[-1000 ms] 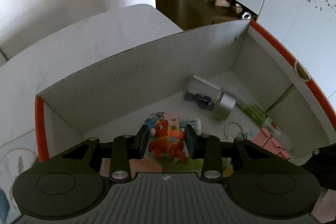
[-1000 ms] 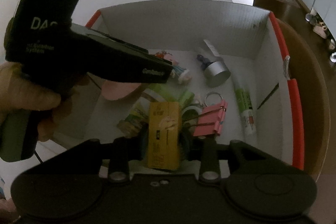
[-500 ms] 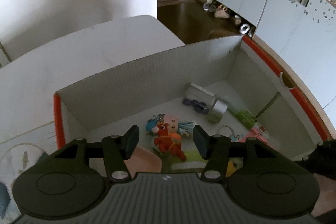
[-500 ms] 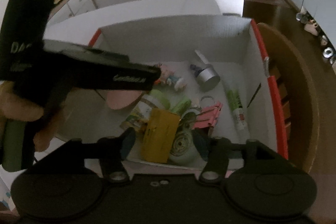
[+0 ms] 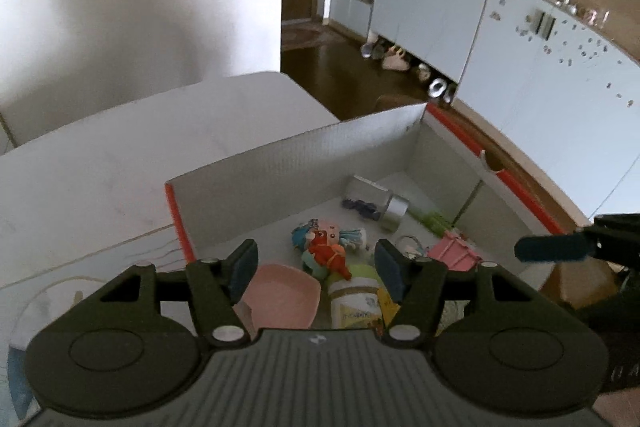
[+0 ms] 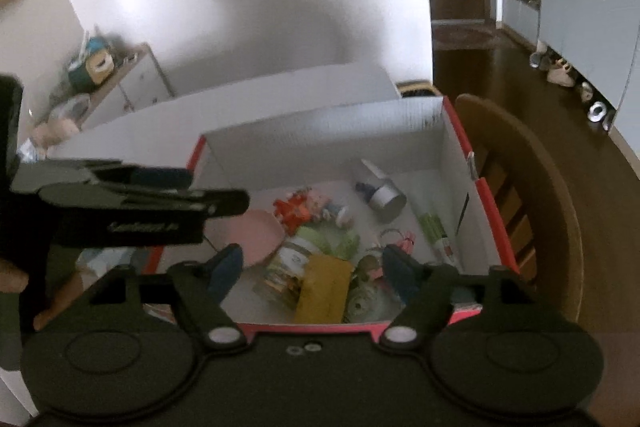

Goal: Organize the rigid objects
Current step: 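Withdraw both tools up and away from the box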

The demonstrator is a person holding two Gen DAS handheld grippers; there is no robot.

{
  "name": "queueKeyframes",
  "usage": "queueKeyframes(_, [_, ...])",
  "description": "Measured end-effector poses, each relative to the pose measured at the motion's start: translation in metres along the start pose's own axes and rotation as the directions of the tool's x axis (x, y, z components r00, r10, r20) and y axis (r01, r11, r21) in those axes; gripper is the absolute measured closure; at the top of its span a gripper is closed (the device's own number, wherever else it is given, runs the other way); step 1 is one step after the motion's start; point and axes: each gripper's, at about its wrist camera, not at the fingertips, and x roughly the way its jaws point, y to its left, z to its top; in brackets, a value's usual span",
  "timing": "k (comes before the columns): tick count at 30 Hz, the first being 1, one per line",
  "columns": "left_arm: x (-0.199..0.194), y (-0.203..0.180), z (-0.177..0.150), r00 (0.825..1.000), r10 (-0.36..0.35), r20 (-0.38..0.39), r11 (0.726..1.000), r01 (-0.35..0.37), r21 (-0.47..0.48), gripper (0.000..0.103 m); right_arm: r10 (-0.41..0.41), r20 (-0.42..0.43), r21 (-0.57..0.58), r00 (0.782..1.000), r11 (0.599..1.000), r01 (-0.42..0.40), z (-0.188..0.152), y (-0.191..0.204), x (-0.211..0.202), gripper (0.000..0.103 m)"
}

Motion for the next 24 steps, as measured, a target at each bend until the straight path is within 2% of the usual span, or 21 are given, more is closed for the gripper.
queueKeyframes(1, [-0.005,0.002,-0.002,1.0,-0.005,0.008,1.0,0.005,0.003,0.03,0.0,0.013,0.01,1.0,1.0,0.0,-0.001,0.002,-0.002,0.022])
queueKeyframes(8, [-0.037,0.015,-0.015,0.998,-0.026,0.061,0.999,0.025,0.024,0.029,-0.017,0.112,0.054,0.994,0.998,0.011,-0.015,0.016,-0.021,0.012])
queueKeyframes(10, [-0.048,0.02,-0.019,0.997,-0.04,0.071,0.999,0.038,0.027,0.023,-0.025,0.15,0.054,0.988,0.998,0.017,-0.02,0.022,-0.028,0.008])
queueKeyframes(13, [-0.062,0.026,-0.024,0.994,-0.059,0.09,0.998,0.057,0.028,0.021,-0.035,0.197,0.057,0.98,0.998,0.024,-0.027,0.031,-0.037,0.002])
queueKeyframes(18, [-0.079,0.035,-0.032,0.991,-0.086,0.101,0.996,0.085,0.018,0.019,-0.047,0.256,0.062,0.966,0.998,0.032,-0.037,0.043,-0.053,0.0])
queueKeyframes(20, [-0.085,0.036,-0.035,0.991,-0.087,0.102,0.996,0.086,0.017,0.013,-0.054,0.274,0.064,0.96,0.997,0.038,-0.041,0.048,-0.058,0.0])
queueKeyframes(22, [-0.091,0.037,-0.039,0.99,-0.091,0.109,0.996,0.089,0.022,0.0,-0.056,0.284,0.069,0.957,0.997,0.038,-0.044,0.052,-0.062,0.0])
queueKeyframes(24, [-0.097,0.038,-0.043,0.988,-0.1,0.121,0.995,0.097,0.029,0.0,-0.065,0.291,0.076,0.955,0.996,0.045,-0.047,0.056,-0.065,0.0])
